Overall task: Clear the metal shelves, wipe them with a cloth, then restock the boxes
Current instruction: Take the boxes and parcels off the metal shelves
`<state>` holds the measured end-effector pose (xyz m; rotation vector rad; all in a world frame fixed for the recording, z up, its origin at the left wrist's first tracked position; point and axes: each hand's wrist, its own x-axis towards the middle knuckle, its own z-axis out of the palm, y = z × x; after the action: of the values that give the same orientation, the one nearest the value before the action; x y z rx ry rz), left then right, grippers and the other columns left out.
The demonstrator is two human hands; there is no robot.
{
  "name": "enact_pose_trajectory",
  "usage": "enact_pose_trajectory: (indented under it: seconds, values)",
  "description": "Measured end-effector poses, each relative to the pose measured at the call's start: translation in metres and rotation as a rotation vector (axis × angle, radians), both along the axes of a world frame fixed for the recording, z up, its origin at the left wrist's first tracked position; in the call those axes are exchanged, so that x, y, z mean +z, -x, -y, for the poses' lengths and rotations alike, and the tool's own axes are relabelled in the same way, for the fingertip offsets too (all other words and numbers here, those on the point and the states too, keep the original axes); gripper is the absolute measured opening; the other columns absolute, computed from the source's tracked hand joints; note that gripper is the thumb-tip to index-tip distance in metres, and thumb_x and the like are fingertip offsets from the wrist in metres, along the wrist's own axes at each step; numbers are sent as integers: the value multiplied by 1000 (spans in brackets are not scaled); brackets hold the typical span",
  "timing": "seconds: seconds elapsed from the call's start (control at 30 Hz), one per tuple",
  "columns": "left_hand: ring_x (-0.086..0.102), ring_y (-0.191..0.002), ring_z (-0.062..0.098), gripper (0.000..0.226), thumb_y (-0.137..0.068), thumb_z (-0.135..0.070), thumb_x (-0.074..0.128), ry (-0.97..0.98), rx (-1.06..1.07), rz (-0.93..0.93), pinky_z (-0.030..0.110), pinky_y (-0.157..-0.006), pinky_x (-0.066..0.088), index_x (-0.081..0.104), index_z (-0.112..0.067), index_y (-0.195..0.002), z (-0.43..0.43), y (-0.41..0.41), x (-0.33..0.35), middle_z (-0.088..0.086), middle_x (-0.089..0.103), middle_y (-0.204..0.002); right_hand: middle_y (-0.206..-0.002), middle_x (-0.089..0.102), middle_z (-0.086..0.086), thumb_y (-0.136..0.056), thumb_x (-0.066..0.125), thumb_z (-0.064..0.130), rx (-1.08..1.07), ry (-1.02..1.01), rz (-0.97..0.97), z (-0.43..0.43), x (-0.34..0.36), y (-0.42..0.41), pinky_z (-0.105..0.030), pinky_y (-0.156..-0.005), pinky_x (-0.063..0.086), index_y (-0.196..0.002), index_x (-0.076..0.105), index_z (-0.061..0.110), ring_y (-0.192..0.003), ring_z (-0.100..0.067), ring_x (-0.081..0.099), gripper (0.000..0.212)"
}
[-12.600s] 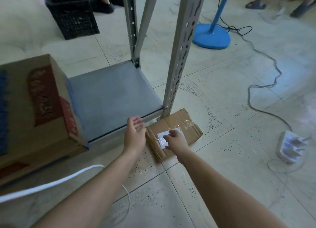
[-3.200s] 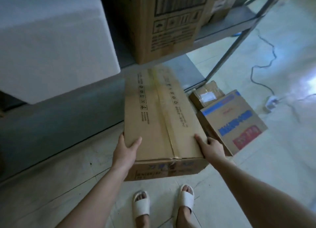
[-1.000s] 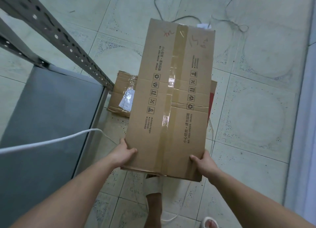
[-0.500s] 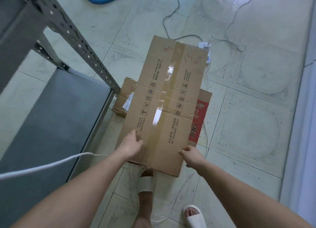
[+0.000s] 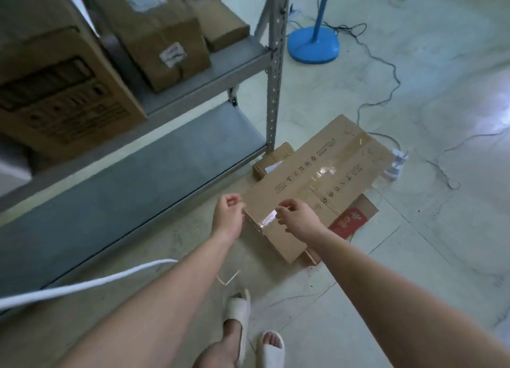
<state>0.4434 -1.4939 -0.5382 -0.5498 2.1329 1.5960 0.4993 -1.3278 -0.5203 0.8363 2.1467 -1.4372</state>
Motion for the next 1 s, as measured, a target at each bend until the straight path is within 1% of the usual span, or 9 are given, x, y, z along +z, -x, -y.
enact_pose_trajectory:
  seconds: [0.1, 0.2, 0.3, 0.4, 0.57, 0.77, 0.8, 0.9, 1.0]
  values:
    - [60, -80, 14, 19, -94, 1, 52, 14, 222, -22, 32, -73, 49, 59, -14, -103, 81, -9, 2, 5, 65, -103, -110, 68, 0, -102, 52, 34, 136, 37, -30, 61, 8, 10, -42, -99, 54, -118, 62, 20, -105, -21, 65, 24]
    - [59, -77, 13, 18, -94, 2, 53, 61, 387, -22, 36, -76, 49, 61, -11, -103, 169, -27, -4, 3, 65, -97, -103, 70, 0, -103, 52, 32, 184, 113, -43, 126, 3, 8, -37, -88, 57, -117, 63, 18, -93, -16, 68, 23]
    - [62, -86, 16, 19, -94, 2, 53, 89, 528, -14, 38, -80, 52, 61, -9, -107, 254, -62, -5, 10, 67, -105, -101, 72, -3, -103, 54, 30, 310, 157, -7, 192, 1, -2, -41, -88, 59, -116, 62, 15, -90, -19, 71, 22]
    - [62, -85, 20, 18, -93, 3, 51, 94, 678, -6, 36, -74, 52, 59, -10, -103, 332, -99, -4, 16, 66, -106, -98, 73, -4, -104, 53, 28, 430, 158, 1, 250, 9, -3, -45, -90, 59, -110, 61, 19, -90, -22, 73, 14]
    - [61, -89, 23, 20, -89, 4, 53, 42, 951, -57, 34, -73, 50, 60, -14, -94, 452, -151, 24, 17, 65, -108, -93, 74, -7, -104, 52, 26, 549, 191, -21, 363, 22, 10, -40, -80, 56, -113, 64, 11, -80, -22, 70, 21]
    - [64, -91, 21, 20, -97, 0, 50, -69, 1247, -139, 33, -76, 52, 61, -8, -112, 594, -242, 62, 18, 64, -113, -100, 73, -17, -106, 47, 18, 699, 243, 8, 510, 52, -30, -41, -81, 54, -112, 63, 6, -83, -27, 69, 22]
    - [64, -96, 23, 24, -100, 2, 45, -124, 1312, -161, 34, -80, 51, 58, -4, -120, 621, -260, 68, 22, 61, -120, -101, 73, -16, -106, 47, 18, 742, 245, 14, 538, 61, -39, -41, -82, 54, -112, 63, 6, -83, -27, 69, 22]
    - [51, -133, 34, 40, -105, 0, 32, -244, 1409, -193, 35, -96, 44, 42, 5, -144, 697, -303, 100, 24, 48, -146, -97, 73, -13, -105, 48, 18, 820, 210, -19, 626, 89, -56, -39, -80, 56, -112, 64, 6, -85, -29, 71, 20]
    - [51, -136, 32, 43, -102, -6, 43, -295, 1515, -220, 33, -96, 47, 46, -1, -144, 767, -328, 136, 19, 51, -147, -96, 74, -12, -105, 49, 19, 855, 193, -58, 716, 116, -76, -42, -82, 58, -110, 64, 9, -89, -30, 73, 19]
